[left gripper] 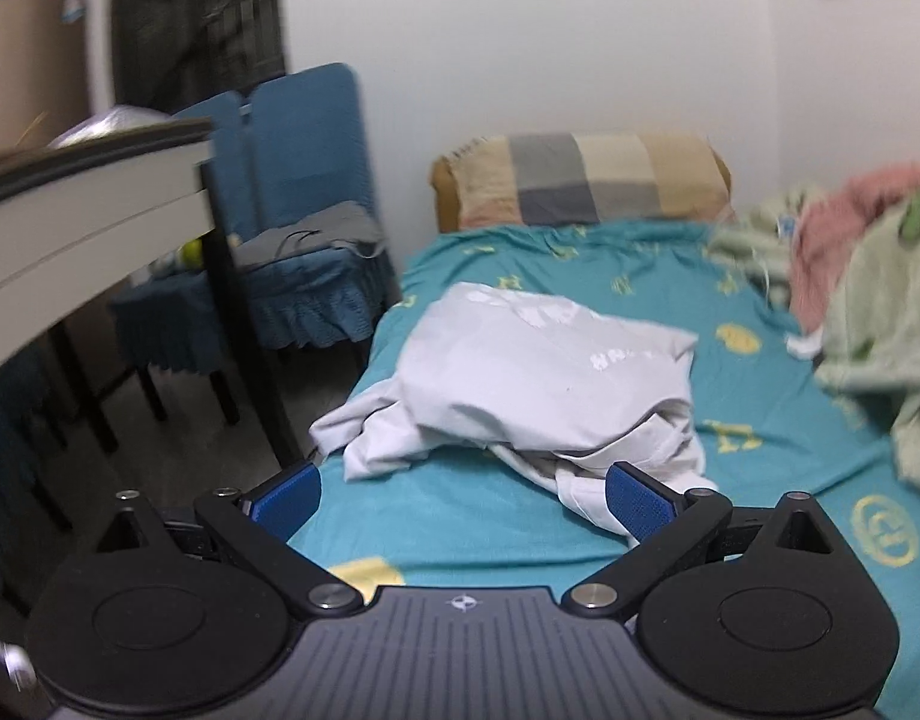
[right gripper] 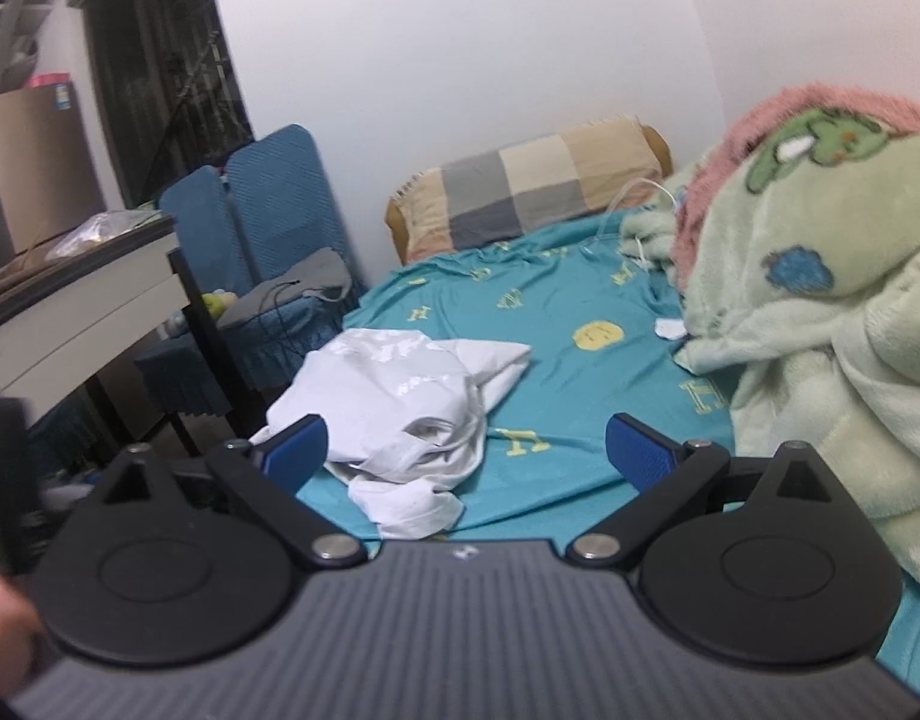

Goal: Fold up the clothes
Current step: 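Move both tools toward the crumpled white T-shirt on the bed, then grasp an edge of the white T-shirt with the left tool and lift, then grasp another edge of the T-shirt with the right tool while the left tool holds it up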

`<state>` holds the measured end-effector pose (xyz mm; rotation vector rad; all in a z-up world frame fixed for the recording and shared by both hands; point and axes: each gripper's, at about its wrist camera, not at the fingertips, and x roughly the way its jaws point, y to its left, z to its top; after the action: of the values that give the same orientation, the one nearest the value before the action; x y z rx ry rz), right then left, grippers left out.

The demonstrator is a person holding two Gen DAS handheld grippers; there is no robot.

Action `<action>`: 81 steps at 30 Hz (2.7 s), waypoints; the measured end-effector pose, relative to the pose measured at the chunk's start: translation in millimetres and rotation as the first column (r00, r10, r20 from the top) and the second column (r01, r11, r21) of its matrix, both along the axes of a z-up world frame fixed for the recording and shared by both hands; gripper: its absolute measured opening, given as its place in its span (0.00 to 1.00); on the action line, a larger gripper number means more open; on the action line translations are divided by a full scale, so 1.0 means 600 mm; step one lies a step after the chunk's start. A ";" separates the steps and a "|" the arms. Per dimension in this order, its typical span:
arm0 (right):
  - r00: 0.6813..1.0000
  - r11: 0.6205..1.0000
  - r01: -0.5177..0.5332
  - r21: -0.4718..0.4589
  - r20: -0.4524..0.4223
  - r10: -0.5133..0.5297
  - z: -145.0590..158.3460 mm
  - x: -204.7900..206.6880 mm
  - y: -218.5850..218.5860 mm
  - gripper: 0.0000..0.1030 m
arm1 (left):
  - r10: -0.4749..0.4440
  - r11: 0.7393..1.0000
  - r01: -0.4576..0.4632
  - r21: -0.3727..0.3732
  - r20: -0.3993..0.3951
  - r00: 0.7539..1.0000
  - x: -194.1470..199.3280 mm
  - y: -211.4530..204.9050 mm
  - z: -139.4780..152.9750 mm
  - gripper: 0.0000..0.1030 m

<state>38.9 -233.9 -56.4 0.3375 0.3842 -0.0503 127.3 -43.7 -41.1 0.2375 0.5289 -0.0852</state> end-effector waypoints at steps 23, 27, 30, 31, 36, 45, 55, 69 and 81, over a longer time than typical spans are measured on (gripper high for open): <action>0.996 0.988 -0.019 0.153 -0.079 0.031 -0.063 0.099 -0.068 0.58 | -0.403 0.776 0.372 0.509 -0.054 0.914 0.237 -0.136 -0.180 0.17; 0.997 0.992 0.008 0.129 -0.079 0.002 -0.061 0.093 -0.069 0.50 | -0.449 0.800 0.397 0.450 0.012 0.893 0.189 -0.134 -0.105 0.07; 0.998 0.994 0.026 0.105 -0.064 -0.019 -0.055 0.083 -0.071 0.49 | -0.479 0.814 0.417 0.404 0.063 0.876 0.153 -0.133 -0.048 0.01; 0.998 0.995 0.031 0.099 -0.057 -0.025 -0.052 0.079 -0.072 0.49 | -0.488 0.818 0.424 0.389 0.080 0.869 0.141 -0.133 -0.029 0.01; 1.000 0.995 0.025 0.094 -0.013 -0.024 -0.034 0.062 -0.069 0.48 | -0.540 0.826 0.471 0.309 0.196 0.819 0.006 -0.137 0.079 0.00; 0.999 0.992 -0.013 0.124 -0.027 0.016 -0.022 0.027 -0.046 0.49 | -0.496 0.849 0.459 0.260 0.096 0.863 -0.038 -0.119 0.013 0.22; 0.996 0.980 -0.019 0.198 -0.076 0.035 -0.050 0.067 -0.057 0.50 | -0.395 0.810 0.352 0.469 -0.006 0.918 0.150 -0.124 -0.172 0.55; 0.995 0.978 -0.029 0.206 -0.092 0.049 -0.088 0.110 -0.057 0.50 | -0.381 0.923 0.385 0.017 0.173 0.908 0.116 -0.074 0.011 0.03; 0.991 0.966 -0.123 0.228 0.078 0.108 -0.020 0.028 -0.043 0.49 | -0.419 0.855 0.486 -0.183 0.311 0.853 -0.143 -0.061 0.262 0.03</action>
<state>55.9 -259.9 -68.2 0.5460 0.3448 0.1212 41.7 -80.1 116.4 0.1137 0.1830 -0.5795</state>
